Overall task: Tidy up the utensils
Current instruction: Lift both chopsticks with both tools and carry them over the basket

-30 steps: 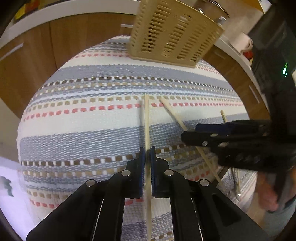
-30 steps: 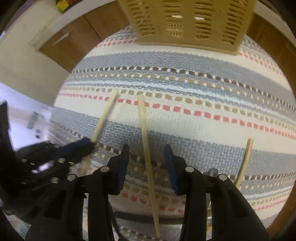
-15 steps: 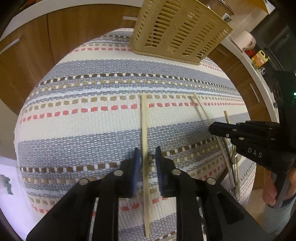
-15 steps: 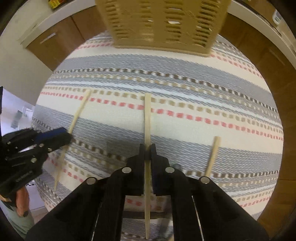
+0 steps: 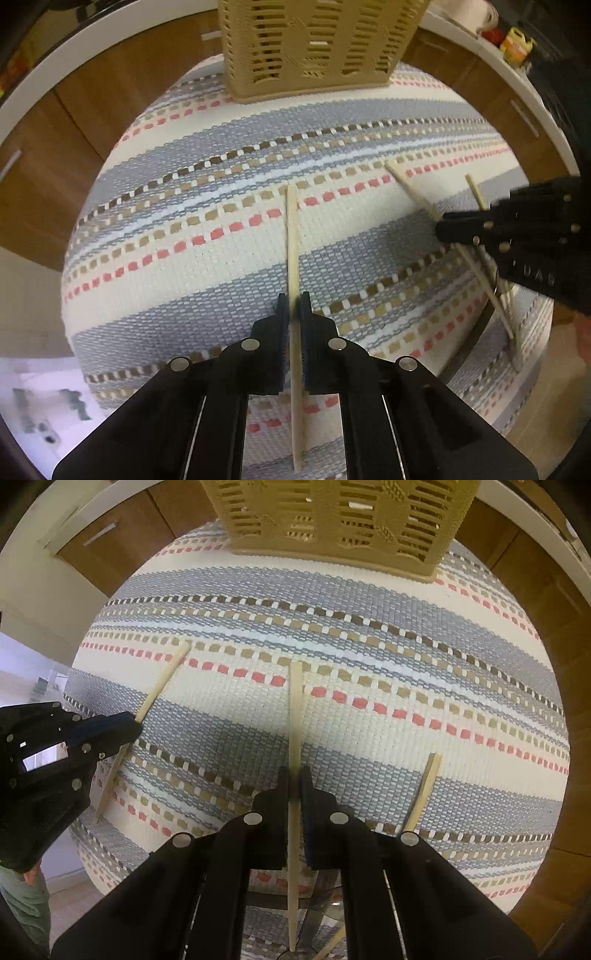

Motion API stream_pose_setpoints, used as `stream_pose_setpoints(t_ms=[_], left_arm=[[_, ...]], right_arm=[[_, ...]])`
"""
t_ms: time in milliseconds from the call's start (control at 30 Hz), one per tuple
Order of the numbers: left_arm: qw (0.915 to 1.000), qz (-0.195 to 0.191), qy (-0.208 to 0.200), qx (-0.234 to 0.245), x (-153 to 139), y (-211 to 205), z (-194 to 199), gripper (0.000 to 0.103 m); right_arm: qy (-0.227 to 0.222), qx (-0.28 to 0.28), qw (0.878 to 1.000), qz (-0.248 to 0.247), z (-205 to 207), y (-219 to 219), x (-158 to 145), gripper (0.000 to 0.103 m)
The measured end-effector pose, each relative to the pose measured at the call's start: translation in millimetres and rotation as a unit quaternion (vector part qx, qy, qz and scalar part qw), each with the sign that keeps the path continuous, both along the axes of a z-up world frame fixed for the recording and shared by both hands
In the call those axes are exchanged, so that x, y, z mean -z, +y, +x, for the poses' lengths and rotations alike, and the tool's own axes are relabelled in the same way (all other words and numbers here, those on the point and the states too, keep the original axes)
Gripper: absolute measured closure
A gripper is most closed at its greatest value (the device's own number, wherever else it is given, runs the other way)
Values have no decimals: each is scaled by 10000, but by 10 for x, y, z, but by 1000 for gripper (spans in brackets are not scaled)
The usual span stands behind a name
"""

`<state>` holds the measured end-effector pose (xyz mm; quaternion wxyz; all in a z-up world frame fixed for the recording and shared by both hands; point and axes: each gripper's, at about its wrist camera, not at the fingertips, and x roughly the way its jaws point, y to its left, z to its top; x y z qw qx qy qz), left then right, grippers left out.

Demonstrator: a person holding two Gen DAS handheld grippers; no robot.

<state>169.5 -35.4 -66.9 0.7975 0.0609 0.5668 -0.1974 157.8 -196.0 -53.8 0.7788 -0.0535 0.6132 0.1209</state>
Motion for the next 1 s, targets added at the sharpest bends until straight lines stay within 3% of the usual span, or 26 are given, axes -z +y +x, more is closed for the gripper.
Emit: stream_pose_setpoints(t_ms=[133, 233, 400, 500, 700, 833, 1000], left_arm=[[9961, -801, -197, -328, -115, 155, 1, 100], [9872, -1411, -525, -533, -346, 280, -25, 100], [9659, -2187, -1133, -800, -781, 450, -71, 100], [9482, -2561, -1638, -925, -1096, 493, -81, 100], [9140, -2831, -2653, -1183, -1667, 493, 104, 100], [8957, -2954, -3034, -1358, -1881, 453, 301, 100], [8734, -2991, -3530, -1520, -2059, 353, 561, 100]], right_arm=[[-296, 8, 9983, 501, -117, -31, -103, 98], [-666, 2, 9934, 936, -188, -109, -325, 98], [-1474, 0, 9779, 1485, -320, -242, -824, 98], [-2031, 76, 9645, 1685, -338, -327, -1132, 98], [-3226, 297, 9314, 1659, -237, -492, -1690, 98], [-3765, 644, 9122, 1483, 24, -534, -1928, 98], [-4651, 884, 8764, 883, 192, -548, -2138, 98]])
